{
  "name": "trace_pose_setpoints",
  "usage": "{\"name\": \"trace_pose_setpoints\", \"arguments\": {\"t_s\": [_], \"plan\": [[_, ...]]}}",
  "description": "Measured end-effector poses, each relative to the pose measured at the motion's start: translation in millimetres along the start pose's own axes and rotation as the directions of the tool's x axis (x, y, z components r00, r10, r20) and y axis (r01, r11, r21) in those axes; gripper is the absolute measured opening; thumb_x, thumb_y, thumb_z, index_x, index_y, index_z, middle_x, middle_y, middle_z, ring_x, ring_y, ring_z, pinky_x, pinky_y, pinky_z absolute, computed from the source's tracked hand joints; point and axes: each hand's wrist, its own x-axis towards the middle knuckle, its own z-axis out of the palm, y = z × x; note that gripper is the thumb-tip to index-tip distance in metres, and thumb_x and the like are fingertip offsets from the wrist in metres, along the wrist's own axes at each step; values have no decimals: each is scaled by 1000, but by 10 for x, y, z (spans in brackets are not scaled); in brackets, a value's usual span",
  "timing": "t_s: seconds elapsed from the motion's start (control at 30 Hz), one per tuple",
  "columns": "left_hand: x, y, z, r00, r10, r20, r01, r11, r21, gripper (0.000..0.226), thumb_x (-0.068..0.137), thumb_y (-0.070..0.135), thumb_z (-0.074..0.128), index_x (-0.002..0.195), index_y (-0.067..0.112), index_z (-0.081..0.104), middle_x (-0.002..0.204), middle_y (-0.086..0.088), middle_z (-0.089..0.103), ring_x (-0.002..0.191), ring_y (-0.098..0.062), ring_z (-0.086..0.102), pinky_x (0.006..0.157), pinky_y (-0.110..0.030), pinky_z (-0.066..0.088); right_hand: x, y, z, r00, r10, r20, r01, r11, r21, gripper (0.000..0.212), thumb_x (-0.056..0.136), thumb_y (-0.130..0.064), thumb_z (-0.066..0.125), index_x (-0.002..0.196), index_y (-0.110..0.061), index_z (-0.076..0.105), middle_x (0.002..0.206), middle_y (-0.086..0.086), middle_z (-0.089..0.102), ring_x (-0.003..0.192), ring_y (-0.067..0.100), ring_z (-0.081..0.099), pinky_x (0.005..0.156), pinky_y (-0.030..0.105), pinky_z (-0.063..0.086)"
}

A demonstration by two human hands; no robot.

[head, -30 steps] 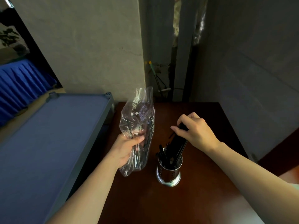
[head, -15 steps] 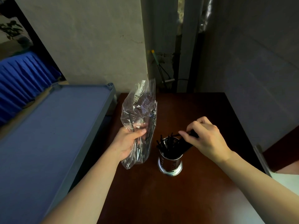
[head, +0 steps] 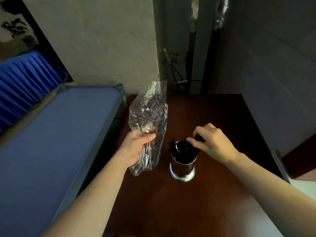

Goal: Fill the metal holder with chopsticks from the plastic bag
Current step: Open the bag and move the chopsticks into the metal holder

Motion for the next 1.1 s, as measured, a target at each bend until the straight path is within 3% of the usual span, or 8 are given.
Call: {"name": "trace_pose_setpoints", "arguments": {"t_s": [0.13, 0.23, 0.47, 0.63, 0.8, 0.93, 1.0, 1.1], "plan": [[7, 25, 1, 1000, 16, 10, -16, 1000, 2, 33, 87, -3, 70, 88, 28, 83, 96, 7, 80, 81, -1, 73, 67, -17, 55, 19, 14, 105, 996, 11, 90, -13, 1000, 15, 26, 94, -33, 67, 83, -10, 60, 64, -2, 58, 60, 21, 59, 74, 32, 48], [18, 45, 26, 1000, 19, 19, -19, 1000, 20, 32, 88, -1, 70, 89, 28, 82, 95, 7, 80, 80, -1, 73, 68, -16, 53, 25, 41, 194, 984, 56, 172, -60, 998, 18, 24, 97, -29, 67, 85, -10, 60, 66, -3, 57, 60, 19, 57, 82, 43, 50], [59, 14, 162, 999, 11, 38, -10, 1000, -5, 30, 88, -4, 69, 88, 24, 82, 92, 4, 80, 76, -5, 72, 79, -29, 45, 14, 37, 335, 945, 122, 304, -109, 992, -58, 19, 97, -32, 64, 86, -21, 53, 73, -10, 52, 65, 13, 50, 81, 37, 47], [59, 3, 233, 999, 6, 46, -6, 1000, 0, 28, 89, -5, 67, 93, 20, 79, 91, 3, 80, 75, -6, 72, 78, -30, 45, -26, 21, 404, 934, 179, 309, -154, 983, -104, 16, 95, -32, 65, 88, -20, 57, 79, -10, 54, 73, 15, 53, 80, 39, 48], [71, 40, 261, 999, 2, 55, -2, 1000, 6, 26, 89, -4, 68, 96, 18, 78, 93, 2, 79, 78, -7, 72, 79, -27, 49, -36, 14, 442, 905, 252, 342, -195, 962, -193, 22, 95, -42, 62, 103, -22, 62, 100, -6, 64, 105, 21, 51, 87, 40, 42], [62, 87, 256, 998, 3, 64, -3, 1000, -9, 23, 88, -3, 70, 101, 14, 77, 96, -3, 78, 81, -15, 69, 92, -40, 49, -32, -28, 370, 900, 300, 317, -230, 943, -242, 49, 92, -55, 60, 130, -25, 58, 131, -8, 57, 127, 22, 38, 96, 43, 34], [73, 139, 253, 997, 8, 71, -5, 999, -36, 23, 87, -1, 70, 103, 13, 76, 94, -1, 78, 78, -13, 71, 92, -36, 49, 28, -79, 253, 922, 320, 216, -287, 943, -171, 50, 93, -53, 61, 133, -22, 58, 135, -6, 55, 128, 22, 39, 98, 44, 36], [103, 231, 267, 993, 22, 115, -12, 996, -88, 26, 88, 0, 67, 110, 12, 73, 98, -4, 79, 81, -13, 74, 81, -30, 55, 180, -209, 71, 909, 386, 155, -403, 909, 102, 46, 96, -44, 62, 133, -16, 59, 125, -3, 62, 112, 15, 56, 92, 34, 48]]}}
